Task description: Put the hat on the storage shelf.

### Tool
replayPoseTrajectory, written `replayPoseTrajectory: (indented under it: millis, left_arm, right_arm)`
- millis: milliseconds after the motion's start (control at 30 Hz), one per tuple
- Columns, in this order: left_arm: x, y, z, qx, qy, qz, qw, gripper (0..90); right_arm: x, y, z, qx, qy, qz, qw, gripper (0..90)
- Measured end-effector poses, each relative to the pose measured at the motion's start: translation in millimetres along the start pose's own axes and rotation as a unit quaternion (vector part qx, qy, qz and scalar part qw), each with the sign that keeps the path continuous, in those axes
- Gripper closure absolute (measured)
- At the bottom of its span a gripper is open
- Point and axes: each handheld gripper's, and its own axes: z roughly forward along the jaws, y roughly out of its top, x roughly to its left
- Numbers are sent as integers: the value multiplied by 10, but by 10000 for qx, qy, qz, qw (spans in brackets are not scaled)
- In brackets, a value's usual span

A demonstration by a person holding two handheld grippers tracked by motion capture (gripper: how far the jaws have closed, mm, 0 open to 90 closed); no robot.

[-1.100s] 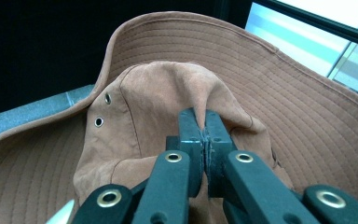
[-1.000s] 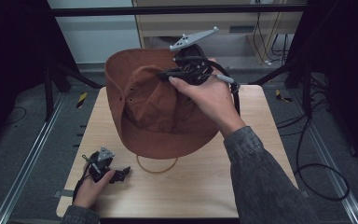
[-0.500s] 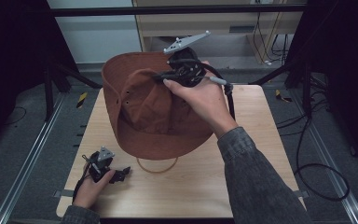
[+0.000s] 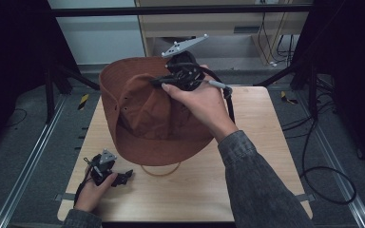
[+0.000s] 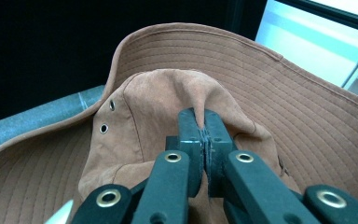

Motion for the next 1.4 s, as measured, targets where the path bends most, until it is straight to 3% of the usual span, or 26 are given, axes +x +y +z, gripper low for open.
replayPoseTrajectory:
  millis: [467,967,1400]
  left_arm:
    - [-2,0,1,-4,2,0,10000,0]
    - [-2,1,2,-5,1,-1,10000,0]
    - [-2,1,2,-4,1,-2,10000,0]
  right_arm:
    - [73,-18,133,76,148,-32,9999,886]
    - [48,-149,272,279,249,69,9993,883]
    - [19,-205,301,288,274,135,9991,879]
